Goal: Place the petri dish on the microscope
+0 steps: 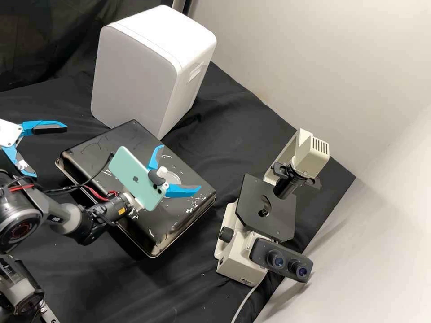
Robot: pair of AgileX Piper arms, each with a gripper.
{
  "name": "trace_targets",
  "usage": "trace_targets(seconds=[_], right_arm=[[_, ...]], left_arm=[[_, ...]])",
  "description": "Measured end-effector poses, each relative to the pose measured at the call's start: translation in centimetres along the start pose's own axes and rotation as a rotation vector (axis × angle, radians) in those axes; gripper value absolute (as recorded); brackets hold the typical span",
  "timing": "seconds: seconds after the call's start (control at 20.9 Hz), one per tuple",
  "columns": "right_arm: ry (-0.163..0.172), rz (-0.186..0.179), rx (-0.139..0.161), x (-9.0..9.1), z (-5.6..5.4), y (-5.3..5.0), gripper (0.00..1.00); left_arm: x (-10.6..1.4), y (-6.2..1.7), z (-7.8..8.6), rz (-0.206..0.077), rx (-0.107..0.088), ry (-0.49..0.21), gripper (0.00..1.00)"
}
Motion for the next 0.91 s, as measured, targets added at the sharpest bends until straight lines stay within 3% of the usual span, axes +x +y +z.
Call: trace_targets(seconds=[0.19, 0.33, 0.62, 0.91], right_arm=[[-0.013, -0.046, 0.003, -1.0, 0.6, -1.3, 1.00], [-0.045, -0.081, 0.004, -1.4, 1.3, -2.0, 1.00], [-0.074, -0.142, 0.002, -1.4, 1.9, -3.4, 1.00], [-0.073, -0.133, -0.003, -0.9, 2.3, -4.1, 1.00]], left_arm=[[0.1, -0.15, 0.0, -0.008, -0.004, 0.000, 1.00], [0.1, -0.17, 0.0, -0.010, -0.005, 0.001, 1.00], [0.1, -0.14, 0.0, -0.006, -0.013, 0.012, 1.00], [0.1, -0.14, -0.1, -0.005, -0.015, 0.016, 1.00]])
